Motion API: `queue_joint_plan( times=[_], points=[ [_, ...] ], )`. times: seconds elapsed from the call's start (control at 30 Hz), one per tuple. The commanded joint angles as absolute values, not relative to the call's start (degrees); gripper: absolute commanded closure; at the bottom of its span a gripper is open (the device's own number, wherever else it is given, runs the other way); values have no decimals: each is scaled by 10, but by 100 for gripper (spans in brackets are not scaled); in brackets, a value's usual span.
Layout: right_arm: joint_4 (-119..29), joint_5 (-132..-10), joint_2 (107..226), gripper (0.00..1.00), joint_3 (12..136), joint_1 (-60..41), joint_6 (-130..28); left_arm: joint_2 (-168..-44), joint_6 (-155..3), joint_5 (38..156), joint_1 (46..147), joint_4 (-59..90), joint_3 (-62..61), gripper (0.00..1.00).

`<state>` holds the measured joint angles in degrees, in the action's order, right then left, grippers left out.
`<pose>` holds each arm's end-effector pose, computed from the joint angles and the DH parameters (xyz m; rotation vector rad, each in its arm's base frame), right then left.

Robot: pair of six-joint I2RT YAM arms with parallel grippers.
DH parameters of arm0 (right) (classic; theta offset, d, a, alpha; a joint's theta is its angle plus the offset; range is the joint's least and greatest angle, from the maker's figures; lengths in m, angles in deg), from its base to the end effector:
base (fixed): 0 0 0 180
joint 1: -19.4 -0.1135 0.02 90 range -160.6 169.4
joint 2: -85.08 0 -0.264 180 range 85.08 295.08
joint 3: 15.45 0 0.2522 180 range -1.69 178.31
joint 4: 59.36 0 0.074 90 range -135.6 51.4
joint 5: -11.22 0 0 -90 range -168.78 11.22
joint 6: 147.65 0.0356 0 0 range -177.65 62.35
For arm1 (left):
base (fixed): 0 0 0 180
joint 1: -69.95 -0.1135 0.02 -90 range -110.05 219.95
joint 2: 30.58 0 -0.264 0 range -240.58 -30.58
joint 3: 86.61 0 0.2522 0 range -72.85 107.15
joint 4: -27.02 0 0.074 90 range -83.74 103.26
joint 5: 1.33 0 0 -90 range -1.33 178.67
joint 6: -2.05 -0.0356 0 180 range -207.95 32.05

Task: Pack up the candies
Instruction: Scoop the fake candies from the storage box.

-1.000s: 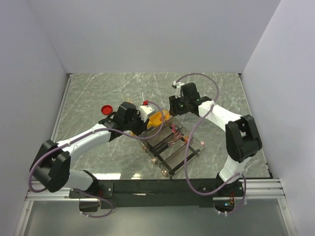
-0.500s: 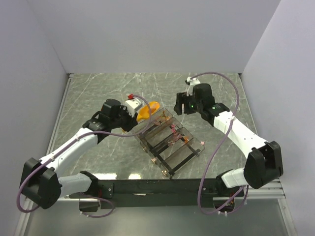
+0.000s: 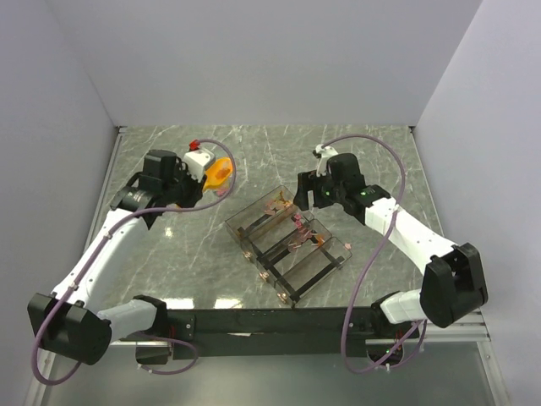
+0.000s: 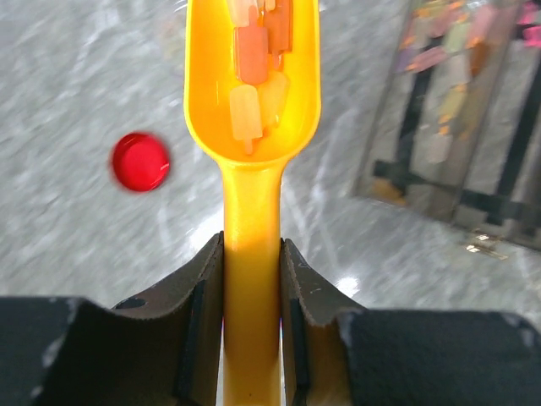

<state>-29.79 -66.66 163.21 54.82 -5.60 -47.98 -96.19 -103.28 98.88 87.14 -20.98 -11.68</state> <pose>0.2705 0.1344 0.2712 -0.4196 2.2277 0.5626 0.2322 -0.0784 0.3266 0.7195 2.1236 -0.2176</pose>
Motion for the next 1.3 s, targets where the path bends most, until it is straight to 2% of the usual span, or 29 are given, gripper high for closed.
queue_joint_plan(
  times=[0.0,0.2,0.53,1.27],
  points=[
    [-309,-670,1606,13,543,-59,-485,-957,-1064,953,859,-261,-59,99],
    [-318,-649,1593,8,534,-60,-483,-991,-1084,891,859,-317,-5,99],
    [-303,-666,1594,0,540,-67,-486,-1037,-1108,855,859,-364,37,99],
    [-304,-685,1587,0,537,-78,-493,-1124,-1120,790,895,-424,125,99]
  ],
)
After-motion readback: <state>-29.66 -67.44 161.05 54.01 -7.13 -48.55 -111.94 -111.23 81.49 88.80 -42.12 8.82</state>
